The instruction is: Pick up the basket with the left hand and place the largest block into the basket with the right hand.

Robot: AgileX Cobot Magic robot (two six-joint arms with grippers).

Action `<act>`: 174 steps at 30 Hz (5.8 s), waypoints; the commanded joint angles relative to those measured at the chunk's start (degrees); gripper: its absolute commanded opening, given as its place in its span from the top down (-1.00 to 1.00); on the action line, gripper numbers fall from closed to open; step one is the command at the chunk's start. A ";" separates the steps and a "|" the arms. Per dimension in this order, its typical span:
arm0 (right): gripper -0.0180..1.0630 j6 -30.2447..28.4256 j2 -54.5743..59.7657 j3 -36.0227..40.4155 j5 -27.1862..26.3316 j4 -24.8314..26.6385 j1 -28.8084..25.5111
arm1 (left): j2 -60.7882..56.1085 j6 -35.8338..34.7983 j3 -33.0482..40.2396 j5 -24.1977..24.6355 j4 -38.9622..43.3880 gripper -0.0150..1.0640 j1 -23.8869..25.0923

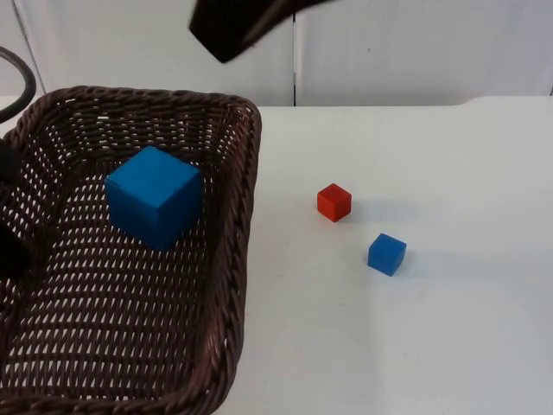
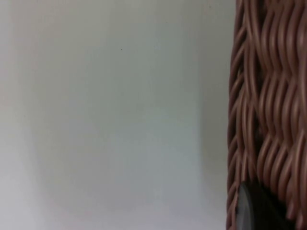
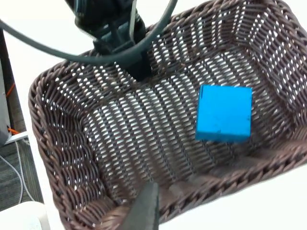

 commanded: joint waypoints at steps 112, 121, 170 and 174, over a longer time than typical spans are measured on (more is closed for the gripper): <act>-0.58 1.24 -30.79 35.77 -25.11 -2.06 0.19 | 26.35 16.62 -13.77 -15.93 -14.82 -0.76 -4.05; -0.58 1.24 -30.79 35.77 -30.05 -1.60 0.19 | 14.79 7.35 -12.97 -16.54 -4.99 -0.76 -4.05; -0.58 2.30 -50.63 44.47 -24.10 -1.38 0.19 | -46.97 5.43 -3.29 -7.31 -0.22 -0.76 -4.05; -0.58 2.63 -55.24 46.46 -23.36 -1.38 0.19 | -49.60 4.99 -3.29 -4.98 -0.33 -0.76 -4.05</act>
